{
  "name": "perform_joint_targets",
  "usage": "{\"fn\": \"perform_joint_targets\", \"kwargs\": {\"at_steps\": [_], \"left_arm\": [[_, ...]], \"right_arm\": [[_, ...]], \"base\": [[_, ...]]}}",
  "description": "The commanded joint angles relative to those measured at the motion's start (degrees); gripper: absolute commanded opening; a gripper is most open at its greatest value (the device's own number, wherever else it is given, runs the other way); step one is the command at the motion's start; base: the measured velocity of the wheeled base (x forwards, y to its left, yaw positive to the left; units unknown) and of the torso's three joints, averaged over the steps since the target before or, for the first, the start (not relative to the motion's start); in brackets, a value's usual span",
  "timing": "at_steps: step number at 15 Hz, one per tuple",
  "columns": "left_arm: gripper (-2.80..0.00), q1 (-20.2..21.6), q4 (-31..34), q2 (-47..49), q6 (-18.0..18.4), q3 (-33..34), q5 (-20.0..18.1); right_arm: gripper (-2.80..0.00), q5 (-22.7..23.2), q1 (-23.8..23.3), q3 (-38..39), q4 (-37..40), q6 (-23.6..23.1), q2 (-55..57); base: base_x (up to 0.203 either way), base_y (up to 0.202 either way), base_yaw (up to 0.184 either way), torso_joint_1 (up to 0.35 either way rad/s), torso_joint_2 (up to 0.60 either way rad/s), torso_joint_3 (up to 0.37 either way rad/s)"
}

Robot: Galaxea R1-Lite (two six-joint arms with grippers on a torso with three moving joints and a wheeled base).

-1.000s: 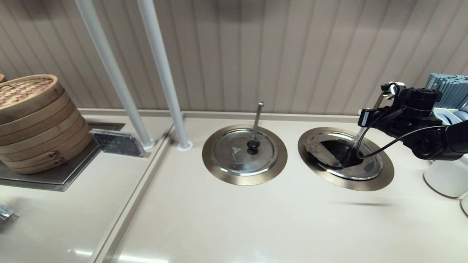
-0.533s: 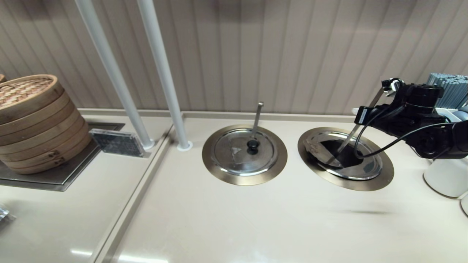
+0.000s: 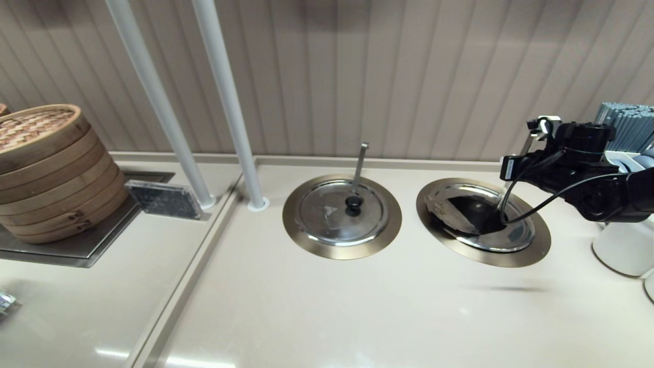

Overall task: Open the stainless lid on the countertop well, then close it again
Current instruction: Stir with a spoon

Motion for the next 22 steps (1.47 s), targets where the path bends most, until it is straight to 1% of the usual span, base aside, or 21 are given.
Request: {"fn": "perform_joint_targets", "kwargs": {"at_steps": [1,3,7,9,12,15,16,17,19,22], "left_arm": [[-2.8,0.0,0.0,0.0,0.0,0.1,0.0],[-2.8,0.0,0.0,0.0,0.1,0.0,0.0],[-2.8,0.0,0.0,0.0,0.0,0.0,0.0],[-2.8,0.0,0.0,0.0,0.0,0.0,0.0],[-2.8,0.0,0.0,0.0,0.0,0.0,0.0],[-2.8,0.0,0.0,0.0,0.1,0.1,0.0],[-2.8,0.0,0.0,0.0,0.0,0.0,0.0],[-2.8,0.0,0.0,0.0,0.0,0.0,0.0],[-2.8,0.0,0.0,0.0,0.1,0.0,0.0],[-2.8,0.0,0.0,0.0,0.0,0.0,0.0]], "right_arm": [[-2.8,-1.0,0.0,-2.8,-0.1,1.5,3.5],[-2.8,-1.8,-0.1,-5.0,0.1,3.5,5.6],[-2.8,-1.9,-0.1,-5.6,0.0,4.1,7.9],[-2.8,-2.0,-0.1,-6.9,-0.3,6.2,9.2],[-2.8,-2.5,-1.2,-9.3,-0.3,6.6,11.0],[-2.8,-2.6,-1.6,-9.9,-0.6,6.6,11.5],[0.0,-2.9,-1.7,-10.8,-0.7,6.8,11.7],[0.0,-3.7,-1.8,-11.3,-0.7,8.0,11.8],[0.0,-3.6,-1.5,-11.3,-1.1,9.9,11.6],[0.0,-3.6,-1.3,-11.0,-2.6,9.9,11.6]], "base": [[0.0,0.0,0.0,0.0,0.0,0.0],[0.0,0.0,0.0,0.0,0.0,0.0],[0.0,0.0,0.0,0.0,0.0,0.0],[0.0,0.0,0.0,0.0,0.0,0.0],[0.0,0.0,0.0,0.0,0.0,0.0],[0.0,0.0,0.0,0.0,0.0,0.0],[0.0,0.0,0.0,0.0,0.0,0.0],[0.0,0.0,0.0,0.0,0.0,0.0],[0.0,0.0,0.0,0.0,0.0,0.0],[0.0,0.0,0.0,0.0,0.0,0.0]]}}
